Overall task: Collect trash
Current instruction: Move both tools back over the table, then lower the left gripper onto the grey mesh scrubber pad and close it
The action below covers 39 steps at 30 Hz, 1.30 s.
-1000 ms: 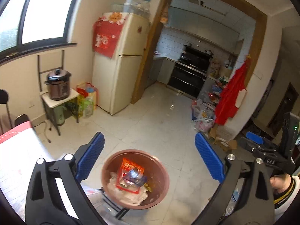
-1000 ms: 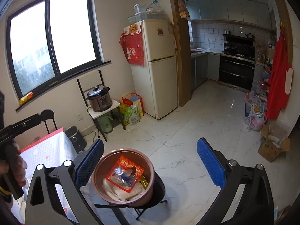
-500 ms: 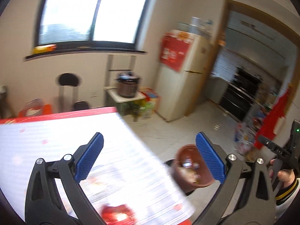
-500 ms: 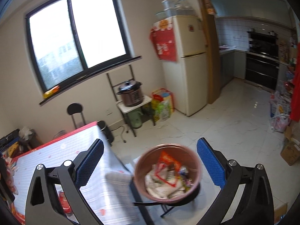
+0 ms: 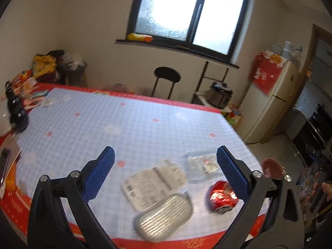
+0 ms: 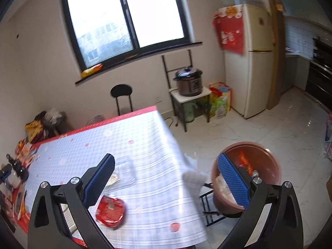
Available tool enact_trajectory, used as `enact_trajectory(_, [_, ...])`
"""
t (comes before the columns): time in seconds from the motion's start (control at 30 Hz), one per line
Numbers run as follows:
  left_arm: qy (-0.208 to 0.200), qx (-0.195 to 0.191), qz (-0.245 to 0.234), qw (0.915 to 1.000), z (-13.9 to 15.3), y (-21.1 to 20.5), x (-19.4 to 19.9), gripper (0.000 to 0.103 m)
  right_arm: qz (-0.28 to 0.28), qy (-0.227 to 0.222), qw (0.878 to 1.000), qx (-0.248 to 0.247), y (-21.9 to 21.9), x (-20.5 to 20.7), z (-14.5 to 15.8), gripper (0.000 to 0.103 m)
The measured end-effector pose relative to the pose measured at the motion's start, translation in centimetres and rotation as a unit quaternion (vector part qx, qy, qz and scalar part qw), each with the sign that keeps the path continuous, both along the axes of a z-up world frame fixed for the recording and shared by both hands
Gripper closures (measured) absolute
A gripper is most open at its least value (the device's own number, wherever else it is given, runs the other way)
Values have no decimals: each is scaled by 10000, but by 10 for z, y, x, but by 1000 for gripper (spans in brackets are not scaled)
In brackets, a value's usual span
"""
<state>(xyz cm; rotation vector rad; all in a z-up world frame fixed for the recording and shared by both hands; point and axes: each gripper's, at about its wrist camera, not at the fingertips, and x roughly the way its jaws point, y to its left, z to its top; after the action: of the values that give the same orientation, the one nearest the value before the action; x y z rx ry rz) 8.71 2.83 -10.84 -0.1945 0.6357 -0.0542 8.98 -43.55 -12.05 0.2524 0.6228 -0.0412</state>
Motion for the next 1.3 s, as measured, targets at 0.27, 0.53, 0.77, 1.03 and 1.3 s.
enact_trajectory(0.27, [583,-191,374,9974,-64,50,-34,6,697,335,9969,-122,80,26,-19,5])
enact_trajectory(0.53, [1346,-347,-233,9900,-139,36,-31,6,1303,866,9875,-213,154,36,-58,5])
enact_trajectory(0.77, [1688,46,-1200,9783,-180,3,-9,6,1608,1262,9778,-455,192,31,-83,5])
enact_trajectory(1.03, [1731,1060,-2546,9455,-202,-48,16,6,1297,1616,9776,-354,184,19,-104,5])
enact_trajectory(1.3, [1788,1564,-3007,9237,-222,-72,30,6,1003,1753,9792,-211,167,8,-113,5])
